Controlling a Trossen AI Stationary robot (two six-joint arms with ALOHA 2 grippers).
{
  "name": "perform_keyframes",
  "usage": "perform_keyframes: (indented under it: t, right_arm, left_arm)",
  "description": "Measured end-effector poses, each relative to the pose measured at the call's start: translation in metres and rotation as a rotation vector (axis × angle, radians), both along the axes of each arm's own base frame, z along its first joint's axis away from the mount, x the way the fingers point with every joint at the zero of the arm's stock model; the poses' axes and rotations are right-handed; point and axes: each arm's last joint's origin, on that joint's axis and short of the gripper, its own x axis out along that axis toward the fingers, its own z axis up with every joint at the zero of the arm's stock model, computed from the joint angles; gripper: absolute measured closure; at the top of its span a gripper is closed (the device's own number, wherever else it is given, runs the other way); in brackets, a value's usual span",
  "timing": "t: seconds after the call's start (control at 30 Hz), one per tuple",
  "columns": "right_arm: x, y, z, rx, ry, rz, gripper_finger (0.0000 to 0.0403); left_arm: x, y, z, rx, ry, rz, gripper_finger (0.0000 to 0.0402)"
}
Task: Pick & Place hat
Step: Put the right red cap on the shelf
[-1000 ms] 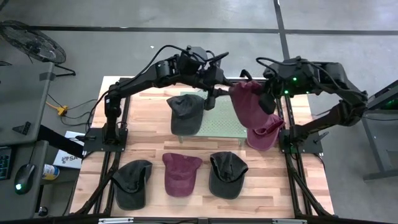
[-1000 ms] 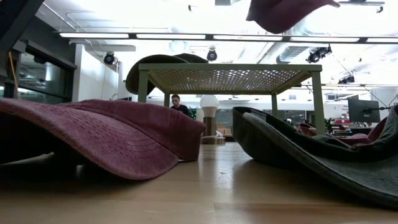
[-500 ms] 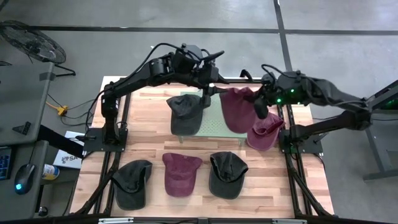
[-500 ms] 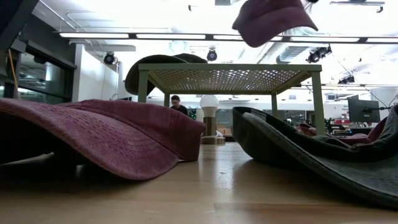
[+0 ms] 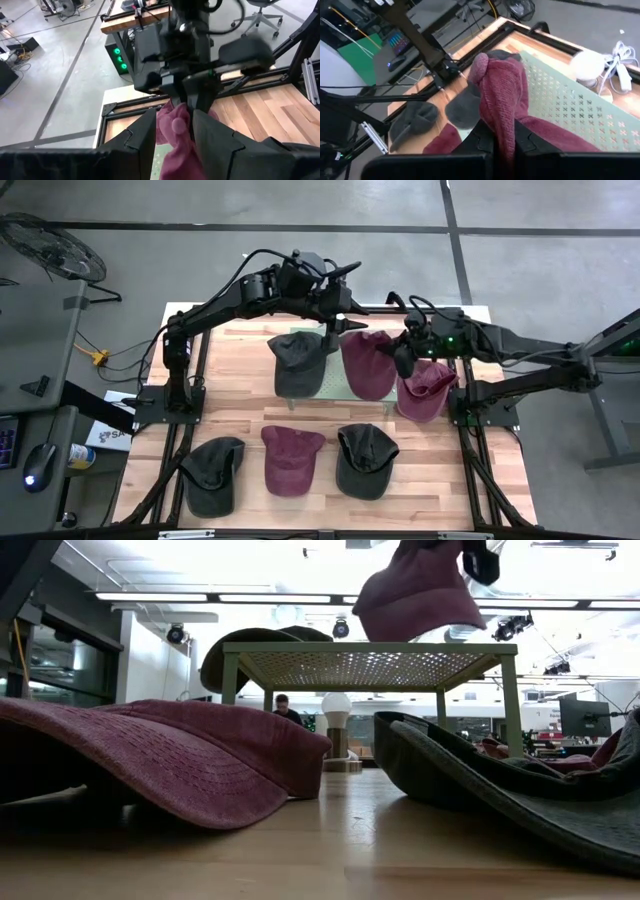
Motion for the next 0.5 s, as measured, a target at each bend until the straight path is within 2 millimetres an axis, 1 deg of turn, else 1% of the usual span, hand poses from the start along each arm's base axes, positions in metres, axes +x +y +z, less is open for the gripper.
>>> perform_keyframes:
  t: [0.2,0.5]
  right_arm:
    - [0.001,-0.006,-0.012,0.019,0.026,-0.01,0.0397]
    - [-0.003,-0.017,-0.017,-0.035,0.075,-0.042,0.0397]
  left_arm:
    - [0.0,0.0,0.0,0.0,0.0,0.0,0.0273]
    - [0.0,0.0,0.0,0.0,0.0,0.002,0.0273]
